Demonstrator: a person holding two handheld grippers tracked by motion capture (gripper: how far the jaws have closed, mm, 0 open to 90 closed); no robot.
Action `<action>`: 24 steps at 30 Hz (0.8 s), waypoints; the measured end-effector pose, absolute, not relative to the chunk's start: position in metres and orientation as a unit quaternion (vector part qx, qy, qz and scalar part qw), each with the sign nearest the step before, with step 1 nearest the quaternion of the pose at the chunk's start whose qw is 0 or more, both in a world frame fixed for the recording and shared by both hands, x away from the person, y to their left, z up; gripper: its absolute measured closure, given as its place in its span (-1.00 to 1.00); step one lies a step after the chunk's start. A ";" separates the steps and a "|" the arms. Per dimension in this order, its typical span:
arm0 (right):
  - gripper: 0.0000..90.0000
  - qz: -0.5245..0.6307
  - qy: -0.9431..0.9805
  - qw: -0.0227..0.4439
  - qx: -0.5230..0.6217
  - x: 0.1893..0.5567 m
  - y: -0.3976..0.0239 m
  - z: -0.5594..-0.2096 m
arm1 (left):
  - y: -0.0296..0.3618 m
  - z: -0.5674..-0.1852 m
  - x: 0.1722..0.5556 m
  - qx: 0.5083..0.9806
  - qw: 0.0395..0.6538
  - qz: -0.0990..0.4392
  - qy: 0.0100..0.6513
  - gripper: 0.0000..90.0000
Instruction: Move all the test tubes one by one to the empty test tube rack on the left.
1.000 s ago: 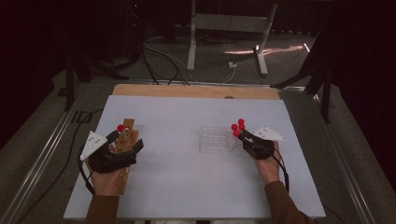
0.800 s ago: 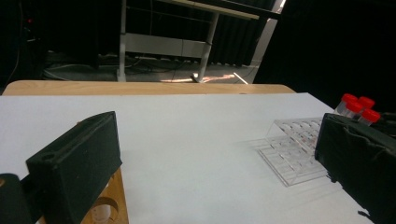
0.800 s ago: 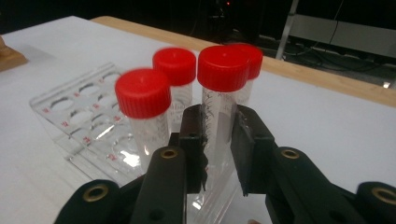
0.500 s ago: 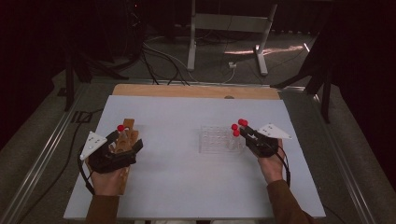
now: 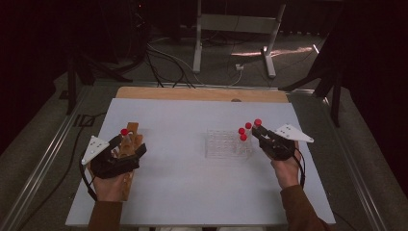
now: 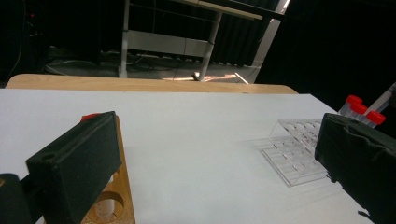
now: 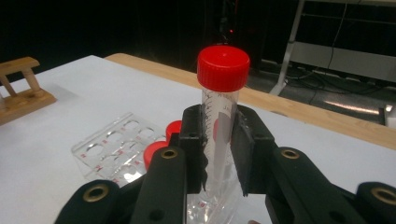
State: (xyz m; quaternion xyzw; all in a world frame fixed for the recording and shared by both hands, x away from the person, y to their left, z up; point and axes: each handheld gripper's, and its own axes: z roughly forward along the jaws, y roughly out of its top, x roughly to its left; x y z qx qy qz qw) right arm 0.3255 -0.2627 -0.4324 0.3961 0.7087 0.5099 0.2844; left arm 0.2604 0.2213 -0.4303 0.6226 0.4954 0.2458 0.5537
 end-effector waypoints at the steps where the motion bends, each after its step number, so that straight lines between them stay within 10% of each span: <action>1: 0.66 0.513 0.708 0.281 0.395 0.324 -0.263 -0.431 | 0.221 -0.430 0.260 0.622 0.554 0.246 0.495 -0.98; 24: 0.66 0.512 0.732 0.250 0.372 0.294 -0.256 -0.428 | 0.222 -0.428 0.259 0.618 0.559 0.244 0.496 -0.98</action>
